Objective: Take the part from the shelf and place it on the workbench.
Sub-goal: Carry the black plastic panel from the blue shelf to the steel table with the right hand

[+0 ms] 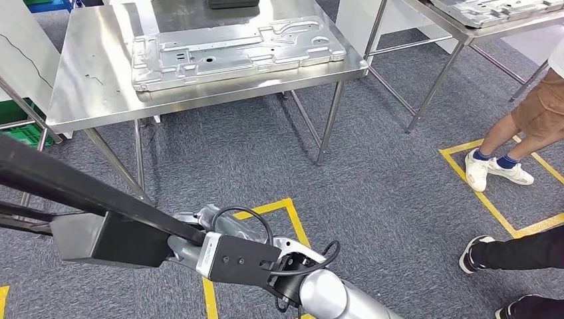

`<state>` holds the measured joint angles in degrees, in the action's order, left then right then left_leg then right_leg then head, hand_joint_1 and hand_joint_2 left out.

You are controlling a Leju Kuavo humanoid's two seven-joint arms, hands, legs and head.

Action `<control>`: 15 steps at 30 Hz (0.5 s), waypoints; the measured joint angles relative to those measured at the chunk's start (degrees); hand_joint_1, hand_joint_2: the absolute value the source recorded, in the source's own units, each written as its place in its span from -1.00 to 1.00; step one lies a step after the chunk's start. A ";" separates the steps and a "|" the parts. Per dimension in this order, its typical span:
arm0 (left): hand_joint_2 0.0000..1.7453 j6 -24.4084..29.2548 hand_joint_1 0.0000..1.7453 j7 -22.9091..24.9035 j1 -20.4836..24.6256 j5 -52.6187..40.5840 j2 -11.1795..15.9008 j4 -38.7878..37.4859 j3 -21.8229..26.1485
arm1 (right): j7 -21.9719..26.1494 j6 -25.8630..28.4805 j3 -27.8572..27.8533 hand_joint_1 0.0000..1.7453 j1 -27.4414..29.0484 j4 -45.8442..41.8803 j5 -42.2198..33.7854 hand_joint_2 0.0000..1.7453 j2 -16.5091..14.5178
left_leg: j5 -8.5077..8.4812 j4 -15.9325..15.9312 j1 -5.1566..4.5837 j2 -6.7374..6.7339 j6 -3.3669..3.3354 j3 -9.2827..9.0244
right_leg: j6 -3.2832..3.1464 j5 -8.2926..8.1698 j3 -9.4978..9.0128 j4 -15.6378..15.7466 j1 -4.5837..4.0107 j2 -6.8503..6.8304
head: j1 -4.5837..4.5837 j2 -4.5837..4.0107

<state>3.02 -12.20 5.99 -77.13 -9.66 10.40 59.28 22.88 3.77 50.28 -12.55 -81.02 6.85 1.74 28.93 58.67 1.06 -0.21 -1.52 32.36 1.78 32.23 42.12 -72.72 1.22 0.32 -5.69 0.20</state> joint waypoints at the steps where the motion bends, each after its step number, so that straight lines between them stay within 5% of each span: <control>1: 1.00 0.00 -1.00 0.00 -0.02 0.00 0.00 0.00 0.00 | -0.07 -0.15 0.08 1.00 -0.01 0.00 0.15 -1.00 0.07 | 0.11 0.03 0.08 0.01 0.10 -0.14 | 0.10 0.21 1.18 -1.61 0.08 0.00 | 0.00 0.00; 3: 1.00 0.00 -1.00 0.00 -0.03 -0.01 -0.01 0.00 -0.01 | -0.16 -0.58 0.30 1.00 -0.16 0.00 0.50 -1.00 0.17 | 0.61 0.07 0.40 0.10 0.55 -0.74 | 0.27 -2.57 0.30 1.52 0.22 -0.02 | 0.00 0.01; 5: 1.00 -0.01 -1.00 0.00 -0.02 -0.02 -0.02 0.00 -0.02 | -0.20 -0.96 0.68 1.00 -0.54 -0.01 0.66 -1.00 0.20 | 1.43 0.03 0.72 0.15 1.33 -1.65 | 0.23 -6.17 -2.95 9.24 0.15 -0.21 | 0.01 0.00; 7: 1.00 -0.02 -1.00 -0.09 0.02 -0.02 -0.02 0.00 -0.02 | -0.22 -1.17 1.14 1.00 -0.97 -0.07 0.67 -1.00 0.23 | 2.16 -0.12 0.77 0.02 2.29 -2.26 | -0.34 -6.48 -4.83 13.33 -0.27 -0.41 | -0.07 0.00; 11: 1.00 0.05 -1.00 0.00 0.14 -0.02 -0.04 0.00 -0.02 | -0.29 -1.40 1.49 1.00 -1.49 -0.26 0.65 -1.00 0.26 | 2.65 1.78 0.85 -0.23 3.51 -2.92 | -2.37 -5.39 -6.76 13.91 -0.28 -0.22 | 0.01 0.02; 13: 1.00 0.14 -1.00 -0.11 0.23 -0.02 -0.04 0.00 -0.02 | -0.30 -1.51 1.71 1.00 -1.86 -0.37 0.62 -1.00 0.18 | 3.70 7.49 0.91 -0.19 3.55 -0.10 | -3.25 -4.62 -8.18 14.11 -0.22 -0.12 | 0.10 0.01; 15: 1.00 0.22 -1.00 -0.19 0.14 -0.02 -0.05 -0.01 -0.02 | -0.34 -1.60 2.13 1.00 -2.06 -0.39 0.60 -1.00 0.14 | 6.12 14.15 0.70 -0.08 3.52 4.61 | -3.71 -3.68 -9.25 14.13 -0.35 0.10 | 0.20 0.00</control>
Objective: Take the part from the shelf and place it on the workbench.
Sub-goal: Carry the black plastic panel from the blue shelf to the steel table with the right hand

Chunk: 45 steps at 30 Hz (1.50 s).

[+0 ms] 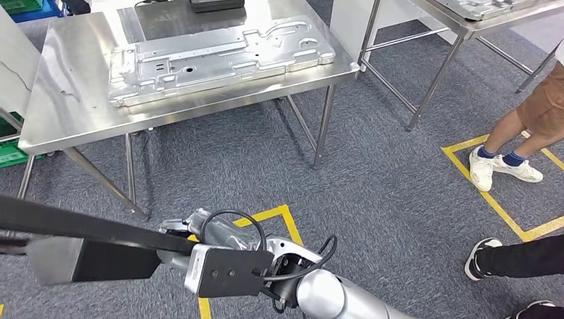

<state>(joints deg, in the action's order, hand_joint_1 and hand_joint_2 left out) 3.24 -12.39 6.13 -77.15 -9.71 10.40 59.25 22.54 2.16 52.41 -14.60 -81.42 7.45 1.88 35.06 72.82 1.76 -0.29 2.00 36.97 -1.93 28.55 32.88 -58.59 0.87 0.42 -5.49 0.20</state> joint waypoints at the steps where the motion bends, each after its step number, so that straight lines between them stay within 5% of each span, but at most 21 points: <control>1: 1.00 0.03 -1.00 0.04 -0.06 0.00 -0.01 -0.01 0.01 | -0.03 -0.03 0.19 1.00 -0.01 0.00 -0.01 -1.00 0.00 | 1.17 1.76 -0.10 0.05 0.00 1.92 | -0.04 0.55 -0.62 0.00 -0.08 0.20 | 0.01 0.00; 3: 1.00 0.09 -1.00 0.09 -0.13 0.00 -0.02 -0.01 0.01 | -0.11 -0.09 0.38 1.00 -0.04 0.00 -0.02 -1.00 0.00 | 1.02 0.19 -0.18 0.08 -0.14 3.45 | 0.12 1.86 -2.27 0.00 -0.20 0.56 | 0.02 0.00; 6: 1.00 0.20 -1.00 -0.11 -0.28 0.00 -0.02 -0.01 -0.01 | -0.22 -0.15 0.62 1.00 -0.19 0.01 -0.03 -1.00 0.01 | -7.34 -8.80 -0.56 0.17 -0.75 2.63 | 0.61 4.15 -4.92 -0.02 -0.31 0.76 | 0.08 -0.01; 8: 1.00 0.25 -1.00 -0.66 -0.37 0.02 -0.04 -0.02 -0.01 | -0.34 -0.23 0.86 1.00 -0.34 0.01 -0.05 -1.00 -0.02 | -10.36 -10.93 -0.98 0.23 -1.36 2.50 | 1.27 5.14 -5.68 -0.01 -0.39 0.85 | 0.16 -0.01; 12: 1.00 0.33 -1.00 -0.91 -0.10 0.02 -0.15 -0.01 0.01 | -0.38 -0.33 1.08 1.00 -0.84 -0.08 -0.11 -1.00 -0.13 | -9.20 -11.85 -0.79 0.41 -2.82 0.72 | 2.39 4.64 -4.23 -3.67 -0.33 0.64 | 0.19 0.00; 16: 1.00 0.42 -1.00 -0.81 -0.01 0.12 -0.24 0.00 0.02 | -0.41 -0.36 1.34 1.00 -0.91 -0.09 -0.22 -1.00 -0.02 | -7.66 -12.46 -0.62 0.49 -3.36 -1.45 | 2.77 8.57 5.33 -15.44 -0.18 0.42 | 0.11 0.00; 18: 1.00 0.61 -1.00 -0.63 -0.05 0.17 -0.35 -0.01 0.02 | -0.46 -0.39 1.57 1.00 -0.92 -0.08 -0.27 -1.00 0.07 | -6.59 -12.46 -0.62 0.63 -3.33 -2.77 | 2.73 8.36 7.55 -14.69 -0.22 0.41 | 0.11 0.00; 21: 1.00 1.03 -1.00 -0.46 -0.02 0.17 -0.61 -0.04 0.02 | -0.48 -0.45 1.85 1.00 -0.93 -0.05 -0.45 -1.00 0.14 | -5.02 -12.53 -0.66 0.88 -2.92 -4.72 | 2.01 -0.21 6.56 -5.00 -0.73 0.22 | 0.12 0.00; 23: 1.00 1.11 -1.00 -0.47 0.00 0.17 -0.74 -0.08 0.02 | -0.50 -0.49 1.94 1.00 -0.92 -0.02 -0.66 -1.00 0.19 | -4.28 -12.66 -0.73 0.99 -2.30 -5.26 | 1.49 -3.91 5.73 -1.32 -1.22 0.10 | 0.05 0.00; 45: 1.00 0.51 -1.00 -0.42 0.16 0.44 -0.78 -0.10 0.04 | -0.50 -0.53 2.15 1.00 -1.12 0.02 -0.93 -1.00 0.15 | -4.31 -14.25 -1.20 0.96 -1.41 -6.59 | 1.31 -4.27 4.52 -0.63 -1.03 0.34 | 0.01 0.00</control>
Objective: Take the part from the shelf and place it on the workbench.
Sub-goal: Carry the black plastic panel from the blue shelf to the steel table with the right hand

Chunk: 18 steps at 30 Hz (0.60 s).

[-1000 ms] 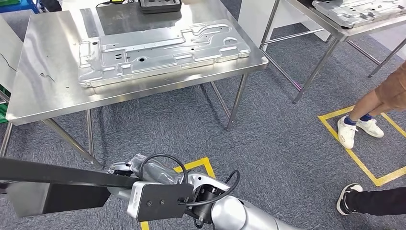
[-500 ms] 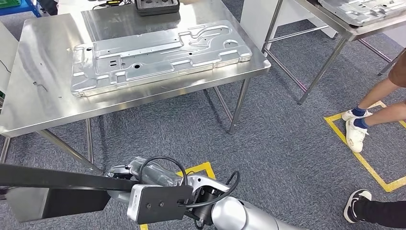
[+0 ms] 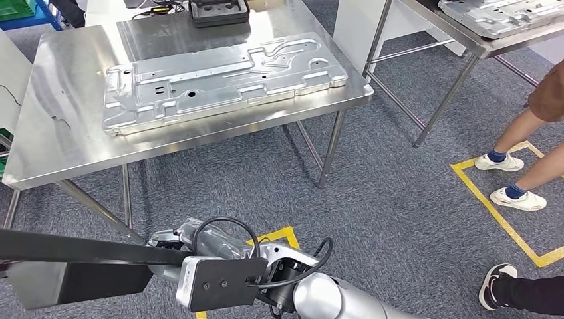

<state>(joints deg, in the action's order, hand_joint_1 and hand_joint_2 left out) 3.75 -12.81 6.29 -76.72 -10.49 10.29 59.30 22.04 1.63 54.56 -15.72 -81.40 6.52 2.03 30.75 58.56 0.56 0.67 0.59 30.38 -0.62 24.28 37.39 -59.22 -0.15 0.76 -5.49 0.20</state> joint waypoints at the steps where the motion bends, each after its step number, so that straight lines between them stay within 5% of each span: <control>1: 1.00 -0.03 -1.00 0.00 0.00 0.00 0.00 0.00 0.00 | -0.01 -0.01 0.06 1.00 -0.03 -0.01 -0.01 -1.00 0.00 | 0.01 0.03 -0.05 0.00 -0.02 -0.01 | 0.03 -0.01 -0.02 0.00 0.05 0.00 | 0.00 0.00; 7: 1.00 -0.13 -1.00 0.00 0.00 0.17 0.00 0.00 0.00 | 0.00 -0.04 0.52 1.00 -0.09 0.00 -0.03 -1.00 -0.02 | 0.13 0.46 -0.40 0.00 -0.42 0.08 | 0.47 -0.19 -0.12 0.02 0.38 0.00 | 0.00 0.00; 11: 1.00 -0.13 -1.00 0.01 0.04 0.26 -0.03 0.01 0.02 | 0.01 -0.04 0.67 1.00 -0.25 -0.04 -0.05 -1.00 -0.16 | -0.44 -0.26 -0.05 -0.22 -1.34 -0.23 | 1.19 0.09 0.15 -0.35 0.46 -0.05 | -0.03 0.00; 13: 1.00 -0.11 -1.00 0.02 0.07 0.27 -0.05 0.02 0.04 | 0.02 -0.04 0.74 1.00 -0.41 -0.06 -0.07 -1.00 -0.17 | -0.75 -0.72 0.41 -0.43 -1.70 -0.50 | 1.49 2.46 2.34 -4.70 0.57 -0.13 | -0.10 0.00; 15: 1.00 -0.10 -1.00 0.02 0.07 0.29 -0.04 0.02 0.04 | 0.01 -0.04 0.83 1.00 -0.46 -0.04 -0.07 -1.00 -0.11 | -0.69 -0.73 0.53 -0.53 -1.77 -0.52 | 1.74 5.45 6.05 -12.22 0.84 -0.15 | -0.14 0.00; 17: 1.00 -0.11 -1.00 0.02 0.07 0.35 -0.04 0.02 0.05 | 0.00 -0.04 0.91 1.00 -0.44 -0.02 -0.07 -1.00 -0.02 | -0.43 -0.70 0.74 -0.56 -1.57 -0.72 | 2.07 5.42 7.84 -15.32 1.20 -0.19 | -0.13 0.00; 18: 1.00 -0.12 -1.00 0.02 0.07 0.39 -0.04 0.02 0.05 | -0.01 -0.04 0.93 1.00 -0.45 -0.02 -0.07 -1.00 0.01 | -0.17 -0.68 0.92 -0.53 -1.35 -0.98 | 2.23 3.85 7.04 -13.43 1.37 -0.23 | -0.13 0.00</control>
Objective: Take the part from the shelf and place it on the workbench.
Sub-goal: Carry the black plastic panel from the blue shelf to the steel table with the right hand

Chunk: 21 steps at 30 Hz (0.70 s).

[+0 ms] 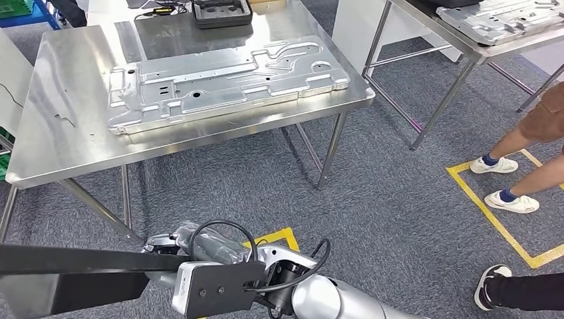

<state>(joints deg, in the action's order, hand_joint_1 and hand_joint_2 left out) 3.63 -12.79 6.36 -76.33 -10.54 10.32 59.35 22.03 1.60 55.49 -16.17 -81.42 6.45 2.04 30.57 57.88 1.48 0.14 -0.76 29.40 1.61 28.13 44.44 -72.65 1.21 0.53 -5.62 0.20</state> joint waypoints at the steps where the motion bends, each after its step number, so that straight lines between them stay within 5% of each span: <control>1: 1.00 -0.01 -1.00 0.00 0.00 0.04 0.00 0.00 0.01 | 0.00 0.00 0.00 1.00 -0.01 0.00 0.00 -1.00 0.01 | 0.35 0.02 0.19 0.05 0.31 -0.38 | 0.13 -2.18 -1.77 3.72 0.16 -0.09 | -0.01 0.00; 4: 1.00 -0.03 -1.00 -0.04 0.04 0.15 0.00 0.00 0.03 | -0.01 -0.02 0.05 1.00 -0.10 0.02 0.00 -1.00 0.00 | 1.36 0.11 0.23 0.05 1.47 -1.10 | -0.08 -4.42 -6.62 12.59 -0.05 -0.31 | -0.01 0.00; 9: 1.00 -0.01 -1.00 -0.01 0.26 0.15 0.00 0.02 0.03 | 0.02 -0.04 0.04 1.00 -0.18 -0.01 0.00 -1.00 -0.09 | 3.01 1.79 0.40 -0.17 2.76 -0.81 | -2.04 -2.78 -7.86 13.53 -0.12 -0.10 | 0.13 0.01; 13: 1.00 -0.01 -1.00 -0.09 0.24 0.13 0.00 0.02 0.05 | 0.01 -0.06 0.17 1.00 -0.24 0.01 0.00 -1.00 -0.14 | 7.78 16.49 0.25 -0.17 2.83 7.66 | -3.10 -1.88 -8.82 13.65 -0.29 -0.05 | 0.17 0.00; 15: 1.00 0.01 -1.00 -0.06 0.16 0.14 0.00 0.02 0.07 | 0.00 -0.07 0.25 1.00 -0.22 0.02 0.00 -1.00 -0.14 | 5.22 16.68 0.23 -0.17 2.72 9.30 | -3.10 -1.33 -9.62 13.64 -0.41 0.20 | 0.17 0.00; 18: 1.00 0.07 -1.00 -0.11 0.15 0.14 0.00 0.02 0.09 | 0.01 -0.08 0.27 1.00 -0.26 0.02 -0.01 -1.00 -0.15 | -2.18 6.01 0.08 -0.10 2.29 6.08 | -2.54 -0.24 -11.21 13.60 -0.52 0.37 | 0.19 0.00; 21: 1.00 0.13 -1.00 -0.60 0.19 0.14 0.00 0.02 0.13 | 0.01 -0.11 0.28 1.00 -0.32 0.02 -0.02 -1.00 -0.16 | -2.70 2.58 -0.42 0.02 1.71 4.95 | -1.63 0.16 -11.39 13.63 -0.78 0.32 | 0.29 0.00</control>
<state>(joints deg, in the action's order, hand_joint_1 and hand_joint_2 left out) 3.76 -13.39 6.55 -76.19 -10.54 10.34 59.48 22.04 1.48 55.77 -16.49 -81.40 6.43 1.87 27.87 60.46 1.06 0.16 0.95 34.36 -0.02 28.28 33.04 -59.02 0.43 0.86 -5.33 0.20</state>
